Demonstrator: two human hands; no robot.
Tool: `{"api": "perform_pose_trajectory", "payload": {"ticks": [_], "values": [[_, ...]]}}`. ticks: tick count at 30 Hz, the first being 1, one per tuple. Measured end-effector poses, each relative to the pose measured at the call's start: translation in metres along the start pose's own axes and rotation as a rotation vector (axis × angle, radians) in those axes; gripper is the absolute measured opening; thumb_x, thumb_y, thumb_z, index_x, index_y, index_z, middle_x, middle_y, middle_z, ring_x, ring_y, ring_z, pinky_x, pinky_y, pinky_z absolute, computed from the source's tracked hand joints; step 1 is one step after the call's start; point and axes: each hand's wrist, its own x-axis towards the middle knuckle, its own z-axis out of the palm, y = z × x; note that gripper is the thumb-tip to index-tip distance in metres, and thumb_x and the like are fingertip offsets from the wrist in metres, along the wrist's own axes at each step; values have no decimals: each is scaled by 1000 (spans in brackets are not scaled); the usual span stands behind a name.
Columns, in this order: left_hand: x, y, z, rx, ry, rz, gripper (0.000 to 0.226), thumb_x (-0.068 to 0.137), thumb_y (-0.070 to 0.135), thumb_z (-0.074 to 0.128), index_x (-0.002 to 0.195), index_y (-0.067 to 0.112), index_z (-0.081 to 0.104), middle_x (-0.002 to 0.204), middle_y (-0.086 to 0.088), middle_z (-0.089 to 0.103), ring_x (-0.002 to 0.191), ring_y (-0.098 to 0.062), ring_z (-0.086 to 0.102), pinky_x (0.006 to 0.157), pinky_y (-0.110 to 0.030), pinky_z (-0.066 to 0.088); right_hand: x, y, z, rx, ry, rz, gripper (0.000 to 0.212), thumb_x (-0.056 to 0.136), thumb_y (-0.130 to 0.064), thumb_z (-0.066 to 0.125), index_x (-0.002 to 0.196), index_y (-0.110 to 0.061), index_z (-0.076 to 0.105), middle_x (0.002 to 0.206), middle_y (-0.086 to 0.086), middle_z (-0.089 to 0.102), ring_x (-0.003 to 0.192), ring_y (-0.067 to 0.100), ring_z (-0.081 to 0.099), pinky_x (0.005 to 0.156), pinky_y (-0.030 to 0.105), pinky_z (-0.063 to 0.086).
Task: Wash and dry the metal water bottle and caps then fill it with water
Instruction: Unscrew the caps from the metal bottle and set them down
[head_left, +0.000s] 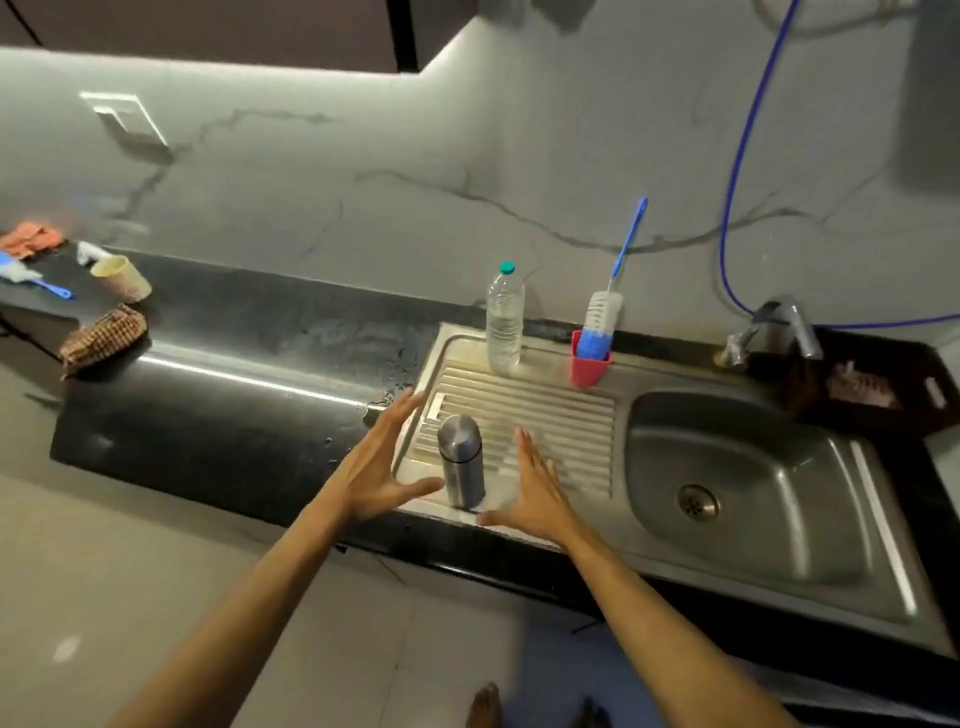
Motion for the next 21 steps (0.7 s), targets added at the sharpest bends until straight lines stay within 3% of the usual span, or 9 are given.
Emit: {"api": "perform_pose_trajectory", "payload": {"ticks": [3, 6, 8, 10, 12, 14, 17, 19, 21], "values": [[38, 0, -5, 295, -135, 201, 105, 85, 73, 67, 165, 44, 5, 175, 11, -6, 156, -28, 29, 115, -50, 40, 21, -28, 10, 310, -42, 4, 151, 53, -62, 93, 159, -38, -12, 170, -8, 4, 152, 10, 8, 122, 38, 17], [72, -1, 3, 479, -288, 308, 81, 94, 65, 53, 163, 42, 17, 173, 1, 15, 143, -33, 47, 104, -48, 53, 37, -45, 14, 459, -24, 1, 81, 63, -28, 93, 135, -36, 56, 128, -6, 69, 119, 13, 64, 100, 42, 54], [82, 2, 7, 598, -355, 393, 64, 101, 54, 49, 157, 28, 32, 150, -7, 42, 117, -30, 63, 87, -39, 59, 43, -46, 11, 425, 28, -3, 55, 64, -21, 88, 112, -29, 64, 102, -6, 75, 96, 18, 71, 83, 43, 59], [86, 13, 8, 662, -316, 385, 60, 103, 62, 40, 140, 15, 44, 123, -7, 51, 88, -27, 66, 72, -37, 59, 42, -45, 9, 417, 70, -47, 61, 62, -25, 88, 115, -30, 57, 102, -6, 71, 92, 20, 70, 76, 40, 61], [90, 22, 13, 675, -146, 223, 71, 98, 77, 25, 114, 13, 51, 98, -4, 58, 70, -26, 64, 63, -42, 58, 36, -47, 3, 349, 164, -68, 65, 58, -35, 89, 112, -29, 53, 103, -7, 66, 89, 15, 67, 74, 38, 60], [98, 29, 10, 486, 13, -154, 84, 93, 85, 16, 91, 12, 57, 76, -5, 63, 64, -26, 64, 66, -39, 58, 30, -45, -9, 237, 267, -55, 63, 58, -41, 89, 105, -27, 49, 100, -8, 62, 84, 13, 62, 68, 35, 56], [120, 41, -8, -182, -333, -716, 97, 87, 92, 13, 81, 9, 64, 66, -3, 62, 52, -14, 55, 52, -24, 50, 23, -27, -39, 69, 337, -12, 69, 64, -44, 88, 115, -26, 45, 108, -6, 58, 91, 17, 58, 76, 39, 55], [126, 44, -15, -349, -548, -823, 90, 89, 91, 23, 79, 10, 63, 60, 0, 57, 42, -9, 48, 40, -18, 42, 18, -7, -61, 58, 327, 9, 65, 64, -43, 89, 110, -29, 45, 106, -6, 57, 90, 16, 59, 76, 40, 57], [129, 35, -6, -455, -567, -805, 85, 87, 90, 35, 83, 10, 63, 65, -2, 60, 46, -10, 53, 43, -19, 44, 13, 11, -79, 74, 362, 24, 63, 62, -44, 89, 103, -31, 43, 100, -8, 58, 84, 12, 60, 71, 39, 59]]}}
